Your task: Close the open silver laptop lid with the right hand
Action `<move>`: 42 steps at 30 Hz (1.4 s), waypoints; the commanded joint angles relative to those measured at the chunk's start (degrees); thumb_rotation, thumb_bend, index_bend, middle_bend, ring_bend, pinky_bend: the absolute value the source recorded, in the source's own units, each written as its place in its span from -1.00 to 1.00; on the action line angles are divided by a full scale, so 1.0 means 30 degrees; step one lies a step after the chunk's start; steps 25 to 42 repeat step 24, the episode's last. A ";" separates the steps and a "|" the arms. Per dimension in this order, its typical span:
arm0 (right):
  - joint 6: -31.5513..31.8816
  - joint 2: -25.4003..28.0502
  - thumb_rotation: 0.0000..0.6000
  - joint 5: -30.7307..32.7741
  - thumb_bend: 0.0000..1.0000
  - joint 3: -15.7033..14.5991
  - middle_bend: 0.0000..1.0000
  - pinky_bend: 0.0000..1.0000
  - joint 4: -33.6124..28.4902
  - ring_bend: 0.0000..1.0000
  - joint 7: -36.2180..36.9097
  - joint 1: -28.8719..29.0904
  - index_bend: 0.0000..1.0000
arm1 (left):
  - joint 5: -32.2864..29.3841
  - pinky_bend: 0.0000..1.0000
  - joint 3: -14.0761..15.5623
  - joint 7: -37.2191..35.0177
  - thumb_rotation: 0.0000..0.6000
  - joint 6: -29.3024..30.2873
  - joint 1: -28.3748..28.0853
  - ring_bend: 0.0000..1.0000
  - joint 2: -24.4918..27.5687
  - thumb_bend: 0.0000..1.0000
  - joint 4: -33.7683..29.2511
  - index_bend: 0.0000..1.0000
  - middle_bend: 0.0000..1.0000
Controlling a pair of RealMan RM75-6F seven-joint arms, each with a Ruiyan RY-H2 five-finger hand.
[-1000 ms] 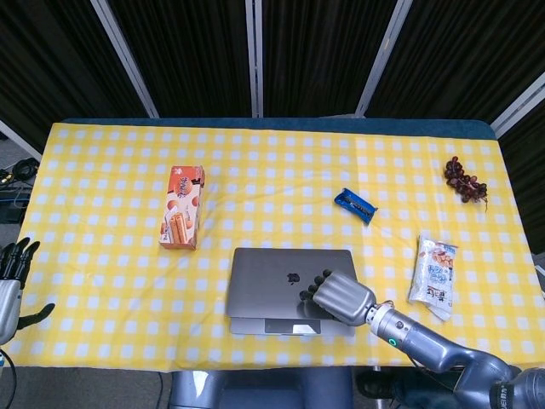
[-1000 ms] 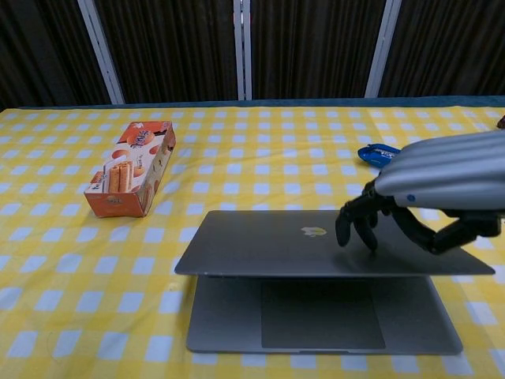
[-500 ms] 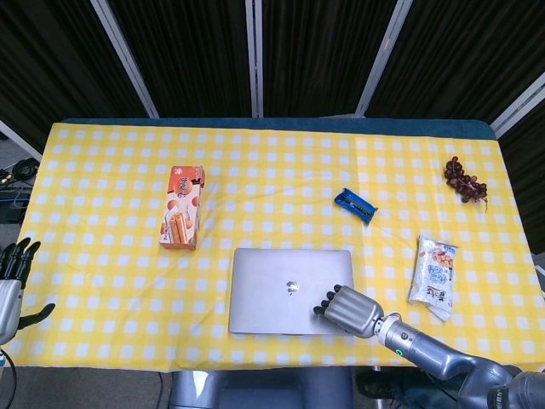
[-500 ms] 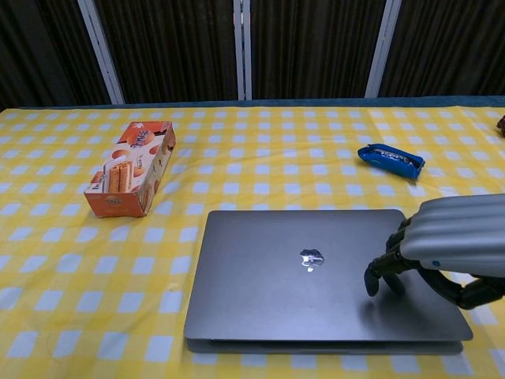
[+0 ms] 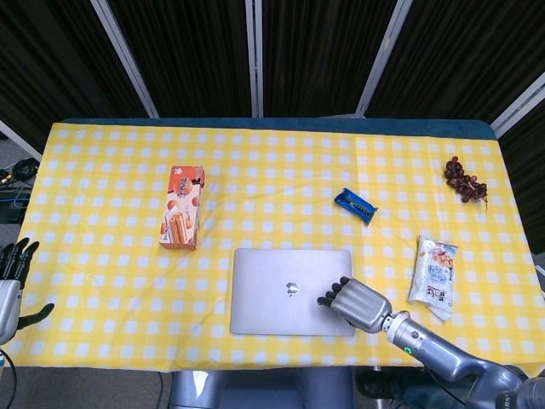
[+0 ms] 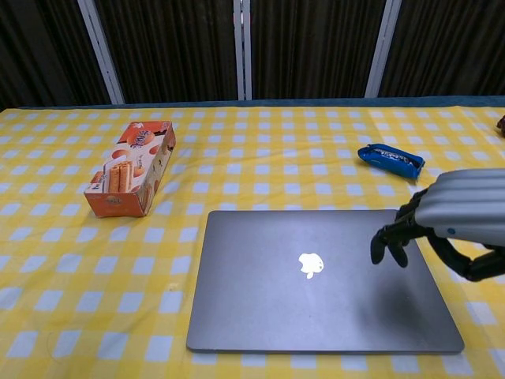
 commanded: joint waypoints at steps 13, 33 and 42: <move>1.2118 0.0922 1.00 0.0106 -1.00 0.0956 -1.00 -1.00 0.1603 -1.00 0.0774 -0.6806 -1.00 | 0.1063 -1.00 -0.0031 -0.1137 1.00 0.0906 0.0165 -1.00 -0.0215 -1.00 0.0682 -1.00 -1.00; 1.3572 -0.0026 1.00 0.2290 -1.00 0.1213 -1.00 -1.00 0.2356 -1.00 0.1721 -0.9527 -1.00 | 0.1370 -1.00 0.0162 -0.1771 1.00 0.0877 0.0246 -1.00 0.0051 -1.00 0.0527 -1.00 -1.00; 1.3572 -0.0026 1.00 0.2290 -1.00 0.1213 -1.00 -1.00 0.2356 -1.00 0.1721 -0.9527 -1.00 | 0.1370 -1.00 0.0162 -0.1771 1.00 0.0877 0.0246 -1.00 0.0051 -1.00 0.0527 -1.00 -1.00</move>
